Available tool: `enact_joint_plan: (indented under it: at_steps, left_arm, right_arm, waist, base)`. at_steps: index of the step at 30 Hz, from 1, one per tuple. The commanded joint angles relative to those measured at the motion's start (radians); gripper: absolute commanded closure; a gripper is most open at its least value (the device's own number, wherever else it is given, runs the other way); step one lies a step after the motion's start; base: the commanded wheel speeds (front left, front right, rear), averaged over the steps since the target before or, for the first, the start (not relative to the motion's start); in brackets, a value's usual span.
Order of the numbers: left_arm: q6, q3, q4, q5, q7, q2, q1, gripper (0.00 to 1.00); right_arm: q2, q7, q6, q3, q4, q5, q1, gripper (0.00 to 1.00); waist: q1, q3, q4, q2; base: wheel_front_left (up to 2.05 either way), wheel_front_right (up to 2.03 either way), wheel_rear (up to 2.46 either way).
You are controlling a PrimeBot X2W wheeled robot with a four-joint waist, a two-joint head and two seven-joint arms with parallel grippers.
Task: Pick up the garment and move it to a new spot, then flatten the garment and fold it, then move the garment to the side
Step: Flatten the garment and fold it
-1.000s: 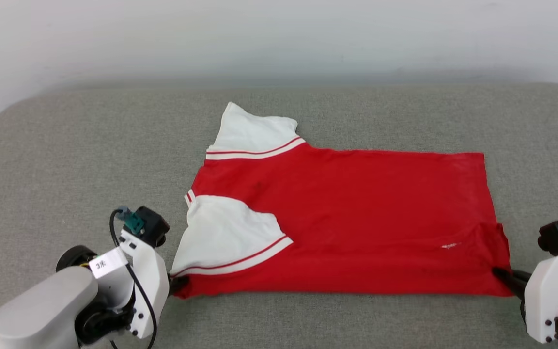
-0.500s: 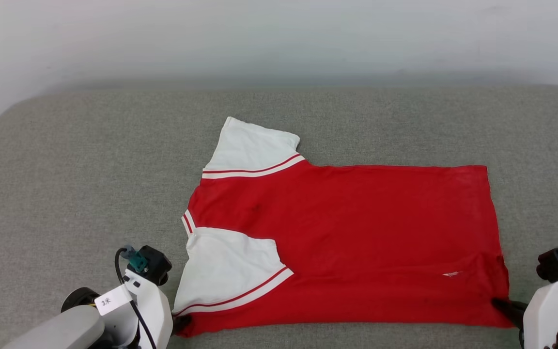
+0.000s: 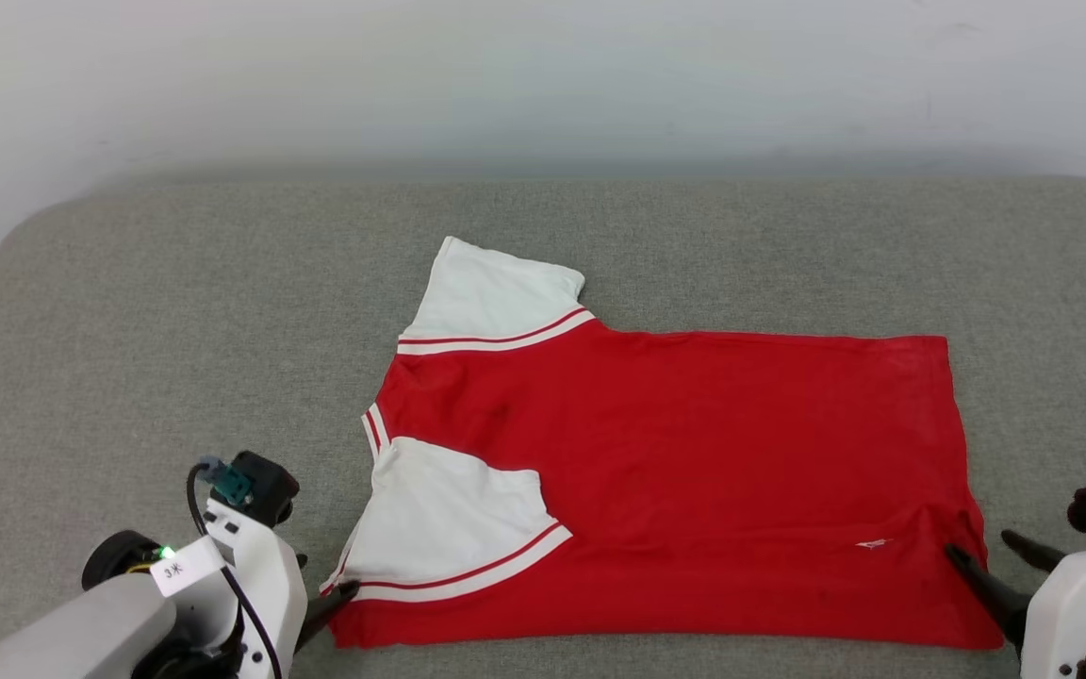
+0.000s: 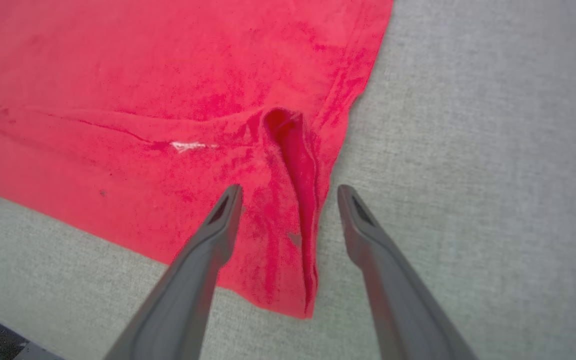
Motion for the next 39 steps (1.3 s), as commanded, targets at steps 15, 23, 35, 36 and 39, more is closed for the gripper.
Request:
enact_joint_plan:
  at_steps: [15, 23, 35, 36, 39]
  left_arm:
    - [0.106, 0.142, -0.057, 0.123, -0.149, 0.041, -0.233, 0.00]
    - [0.068, 0.196, 0.033, 0.081, -0.035, 0.002, -0.428, 0.00]
    - [0.012, 0.172, 0.186, 0.013, 0.375, -0.054, -0.716, 0.00]
    - [0.011, 0.168, 0.198, 0.016, 0.398, -0.054, -0.735, 0.00]
    - [0.017, 0.168, 0.233, 0.004, 0.462, -0.063, -0.778, 0.00]
  right_arm:
    - [0.219, -0.406, -0.001, -0.242, -0.172, -0.270, -0.031, 0.00]
    - [0.296, -0.407, -0.001, -0.230, -0.272, -0.324, -0.058, 0.00]
    - [0.323, -0.424, -0.001, -0.190, -0.329, -0.347, -0.154, 0.00]
    - [0.324, -0.428, -0.001, -0.188, -0.330, -0.347, -0.161, 0.00]
    - [0.325, -0.433, -0.001, -0.184, -0.327, -0.350, -0.180, 0.00]
  waist:
    - [0.0000, 0.042, -0.072, -0.0001]
    - [0.0000, 0.180, -0.142, -0.0001]
    - [0.0000, 0.374, -0.228, -0.0001]
    - [0.0000, 0.388, -0.232, -0.0001]
    - [0.0000, 0.424, -0.243, -0.0001]
  base:
    - [0.00, 0.00, 0.00]
    - [0.00, 0.00, 0.00]
    - [0.00, 0.00, 0.00]
    - [0.00, 0.00, 0.00]
    - [0.00, 0.00, 0.00]
